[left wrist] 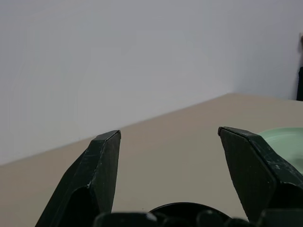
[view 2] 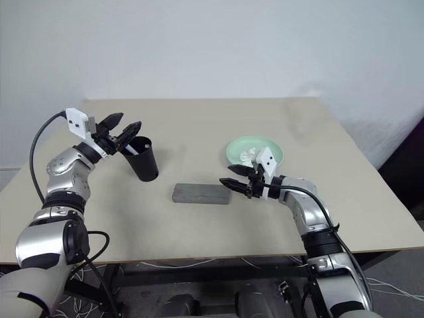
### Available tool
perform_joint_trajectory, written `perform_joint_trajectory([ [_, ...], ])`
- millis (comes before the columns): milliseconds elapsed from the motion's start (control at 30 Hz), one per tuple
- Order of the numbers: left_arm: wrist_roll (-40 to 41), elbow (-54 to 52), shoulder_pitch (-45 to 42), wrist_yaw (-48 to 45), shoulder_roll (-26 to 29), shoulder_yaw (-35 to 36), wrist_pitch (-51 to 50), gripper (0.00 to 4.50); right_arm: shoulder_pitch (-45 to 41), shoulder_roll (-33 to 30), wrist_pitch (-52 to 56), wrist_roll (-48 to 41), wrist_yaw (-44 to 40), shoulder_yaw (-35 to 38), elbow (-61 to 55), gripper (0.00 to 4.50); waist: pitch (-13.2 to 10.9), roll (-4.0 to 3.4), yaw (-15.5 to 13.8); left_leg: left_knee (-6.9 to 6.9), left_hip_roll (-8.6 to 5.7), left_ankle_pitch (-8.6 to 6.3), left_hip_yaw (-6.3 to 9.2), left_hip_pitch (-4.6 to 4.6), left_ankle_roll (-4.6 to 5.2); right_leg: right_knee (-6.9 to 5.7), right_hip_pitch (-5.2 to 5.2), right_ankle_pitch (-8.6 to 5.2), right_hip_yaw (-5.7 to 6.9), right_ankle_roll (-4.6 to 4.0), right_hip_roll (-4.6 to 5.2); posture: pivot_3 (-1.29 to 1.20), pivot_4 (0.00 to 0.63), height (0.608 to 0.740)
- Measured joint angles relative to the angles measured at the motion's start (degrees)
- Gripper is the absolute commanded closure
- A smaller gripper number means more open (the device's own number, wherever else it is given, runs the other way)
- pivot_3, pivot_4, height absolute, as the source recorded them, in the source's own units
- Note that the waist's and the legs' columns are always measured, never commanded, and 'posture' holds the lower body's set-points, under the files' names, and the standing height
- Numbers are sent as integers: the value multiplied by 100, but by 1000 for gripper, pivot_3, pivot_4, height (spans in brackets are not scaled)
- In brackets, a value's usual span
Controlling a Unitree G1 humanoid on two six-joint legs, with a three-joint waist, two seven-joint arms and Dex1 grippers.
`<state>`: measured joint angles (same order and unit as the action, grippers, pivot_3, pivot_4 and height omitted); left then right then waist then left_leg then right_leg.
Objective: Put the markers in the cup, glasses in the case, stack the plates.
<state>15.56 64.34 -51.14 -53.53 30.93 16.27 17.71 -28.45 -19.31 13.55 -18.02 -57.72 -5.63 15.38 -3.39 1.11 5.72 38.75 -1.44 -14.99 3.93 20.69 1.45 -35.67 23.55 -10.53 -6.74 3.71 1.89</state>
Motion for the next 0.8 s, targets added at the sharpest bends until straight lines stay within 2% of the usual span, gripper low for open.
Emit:
perform_joint_trajectory([
  [33,111,-432,243,-15,24,-27,-215,1033,-39,16,4,1,-5,-28,20,1750,1,-2,0,0,0,0,1,1,0,2,0,0,1,0,0,0,0,737],
  [100,799,-3259,1841,-342,107,-179,-1116,1033,-69,-24,-2,-1,-75,-26,59,1750,4,-15,123,-23,49,-18,-8,-10,-1,0,8,2,-36,1,14,0,0,737],
  [167,1254,-5096,2922,-427,56,-388,-1850,1033,-157,-137,-1,11,-120,28,322,1750,3,-6,141,-20,44,-25,-2,3,0,5,22,10,-30,-11,21,0,0,737],
  [233,1455,-5974,3314,-270,-67,-534,-2247,1033,-275,-149,-7,20,-135,19,475,1750,1,-4,91,-14,36,-24,-1,7,1,3,25,7,-20,-7,27,0,0,737],
  [367,1598,-6673,3322,-3,-41,-517,-2609,1033,-347,-127,-51,19,-188,-13,480,1750,0,-12,18,-6,24,-22,-13,-23,-1,3,-14,-2,-6,-4,5,0,0,737],
  [800,1589,-6640,3289,50,-115,-582,-2729,1033,-291,-193,-49,16,-136,6,441,1750,-1,-13,14,-10,17,-16,-18,-10,-9,11,4,-3,3,-7,-4,0,0,737],
])
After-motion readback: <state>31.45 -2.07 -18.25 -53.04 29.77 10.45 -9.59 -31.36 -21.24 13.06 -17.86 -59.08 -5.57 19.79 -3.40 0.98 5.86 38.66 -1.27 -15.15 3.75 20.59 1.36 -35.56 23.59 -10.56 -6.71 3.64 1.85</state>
